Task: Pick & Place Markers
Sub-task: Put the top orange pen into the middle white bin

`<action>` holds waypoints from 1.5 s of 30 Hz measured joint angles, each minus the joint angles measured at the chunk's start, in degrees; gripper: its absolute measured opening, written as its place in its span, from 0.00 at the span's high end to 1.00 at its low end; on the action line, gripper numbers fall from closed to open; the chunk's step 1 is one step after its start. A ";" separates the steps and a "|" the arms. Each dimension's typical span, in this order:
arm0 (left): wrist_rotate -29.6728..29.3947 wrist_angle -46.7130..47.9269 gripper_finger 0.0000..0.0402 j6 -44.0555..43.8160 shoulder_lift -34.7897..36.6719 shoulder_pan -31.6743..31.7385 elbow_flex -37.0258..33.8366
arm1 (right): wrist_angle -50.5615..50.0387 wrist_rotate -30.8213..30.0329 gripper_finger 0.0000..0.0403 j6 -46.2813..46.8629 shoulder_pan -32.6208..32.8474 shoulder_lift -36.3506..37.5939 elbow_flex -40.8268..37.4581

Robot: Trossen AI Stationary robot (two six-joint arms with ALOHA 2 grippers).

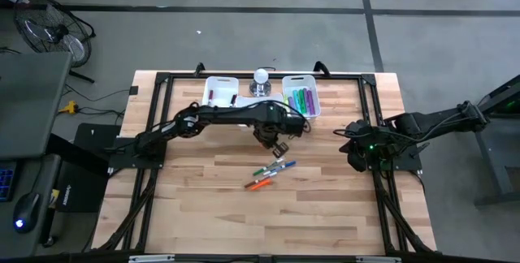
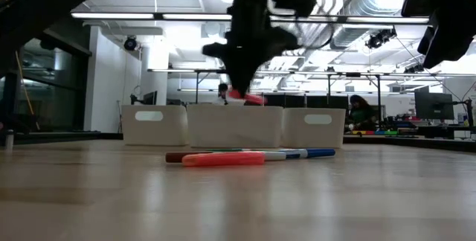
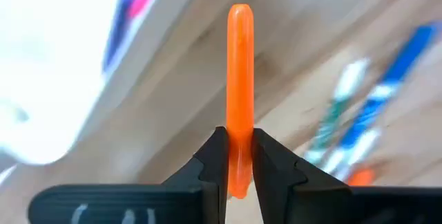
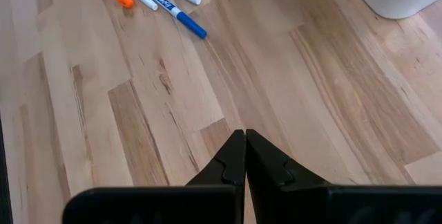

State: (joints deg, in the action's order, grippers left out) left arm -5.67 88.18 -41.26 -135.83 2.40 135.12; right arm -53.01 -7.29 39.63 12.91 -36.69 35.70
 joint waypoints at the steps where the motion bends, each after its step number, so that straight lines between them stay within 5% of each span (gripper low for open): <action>1: -0.74 1.92 0.88 1.00 0.82 0.29 -0.35 | 0.02 -0.25 1.00 -0.01 0.02 0.01 0.00; 10: -4.58 1.89 0.88 12.75 3.67 6.11 -0.19 | 0.04 -2.23 1.00 -0.03 -0.01 0.02 0.00; 30: 11.71 1.84 0.88 36.68 3.67 15.97 -0.17 | -1.12 -6.58 1.00 -0.05 -0.01 0.02 0.00; 45: 12.73 1.75 0.88 36.47 3.67 15.97 -0.15 | -1.03 -5.84 1.00 0.40 -0.01 0.02 0.00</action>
State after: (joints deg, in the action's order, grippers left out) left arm 7.06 89.93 -4.79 -132.16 18.37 134.98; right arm -54.04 -13.13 40.03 12.91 -36.67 35.70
